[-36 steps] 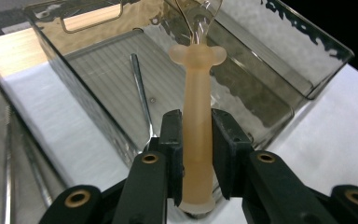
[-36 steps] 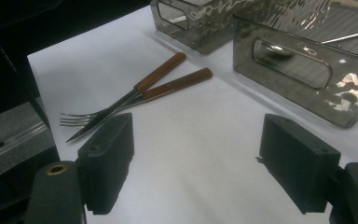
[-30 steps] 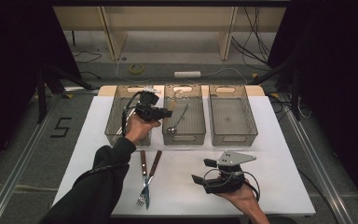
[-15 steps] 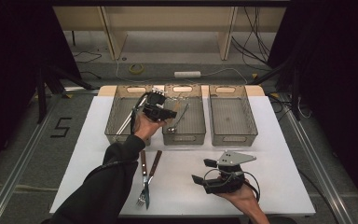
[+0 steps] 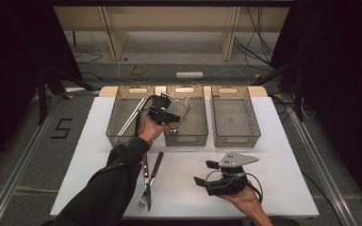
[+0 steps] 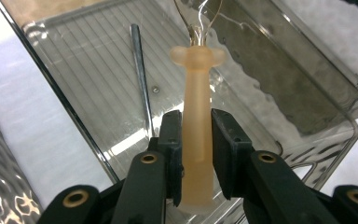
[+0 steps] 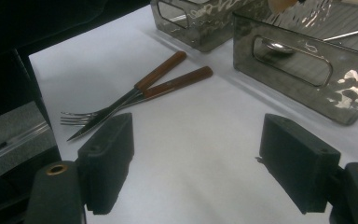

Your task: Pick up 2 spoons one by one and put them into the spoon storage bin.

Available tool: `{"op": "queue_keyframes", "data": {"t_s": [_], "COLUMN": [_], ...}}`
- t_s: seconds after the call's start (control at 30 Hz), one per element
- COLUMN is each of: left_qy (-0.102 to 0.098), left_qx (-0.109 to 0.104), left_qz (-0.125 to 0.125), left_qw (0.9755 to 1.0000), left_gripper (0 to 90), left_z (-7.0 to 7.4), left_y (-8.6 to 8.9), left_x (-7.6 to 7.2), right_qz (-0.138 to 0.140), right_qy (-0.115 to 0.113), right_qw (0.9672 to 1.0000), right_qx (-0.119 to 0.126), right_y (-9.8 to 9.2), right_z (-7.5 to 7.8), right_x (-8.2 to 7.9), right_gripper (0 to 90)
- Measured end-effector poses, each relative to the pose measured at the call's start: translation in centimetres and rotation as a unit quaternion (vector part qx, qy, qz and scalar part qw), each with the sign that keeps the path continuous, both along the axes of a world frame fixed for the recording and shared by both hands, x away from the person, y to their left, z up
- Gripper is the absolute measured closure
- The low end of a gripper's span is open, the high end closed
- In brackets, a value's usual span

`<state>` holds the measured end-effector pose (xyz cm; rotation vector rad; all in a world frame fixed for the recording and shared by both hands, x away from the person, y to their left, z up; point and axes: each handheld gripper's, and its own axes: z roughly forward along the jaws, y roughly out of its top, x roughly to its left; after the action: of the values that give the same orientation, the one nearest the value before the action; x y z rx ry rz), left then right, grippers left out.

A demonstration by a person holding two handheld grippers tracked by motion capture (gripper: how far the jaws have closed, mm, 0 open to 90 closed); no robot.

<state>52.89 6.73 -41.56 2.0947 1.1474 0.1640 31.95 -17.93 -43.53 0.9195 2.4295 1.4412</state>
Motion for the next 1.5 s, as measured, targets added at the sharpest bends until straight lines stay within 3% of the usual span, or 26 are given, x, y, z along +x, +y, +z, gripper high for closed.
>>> {"op": "queue_keyframes", "data": {"t_s": [0.37, 0.63, 0.83, 1.0, 1.23, 1.5], "left_qy": [0.021, 0.024, 0.012, -0.006, -0.011, -0.009], "left_qx": [0.014, -0.007, -0.025, -0.017, -0.019, 0.012], "left_qz": [0.006, 0.006, -0.003, -0.015, -0.014, -0.008], "left_qw": [0.9997, 0.9997, 0.9996, 0.9997, 0.9997, 0.9998], "left_gripper": [72.7, 47.6, 34.3, 29.1, 24.9, 23.7], "left_z": [-0.8, 0.3, 2.1, 3.2, 2.8, 2.0], "left_y": [-1.0, -0.3, 1.6, 3.1, 5.3, 6.9], "left_x": [0.2, -0.5, -2.6, -5.2, -7.8, -9.6], "right_qz": [0.001, 0.001, -0.001, -0.003, -0.003, -0.003], "right_qy": [0.0, 0.001, 0.0, -0.001, -0.001, -0.003], "right_qw": [1.0, 1.0, 1.0, 1.0, 1.0, 1.0], "right_qx": [0.0, -0.001, -0.001, -0.003, -0.004, -0.002], "right_y": [0.0, 0.0, -0.1, 0.0, 0.1, 0.2], "right_z": [0.0, 0.0, 0.0, 0.0, 0.0, 0.2], "right_x": [0.0, 0.0, -0.1, -0.1, -0.1, -0.2], "right_gripper": [27.1, 27.1, 27.1, 27.1, 27.1, 27.1]}}
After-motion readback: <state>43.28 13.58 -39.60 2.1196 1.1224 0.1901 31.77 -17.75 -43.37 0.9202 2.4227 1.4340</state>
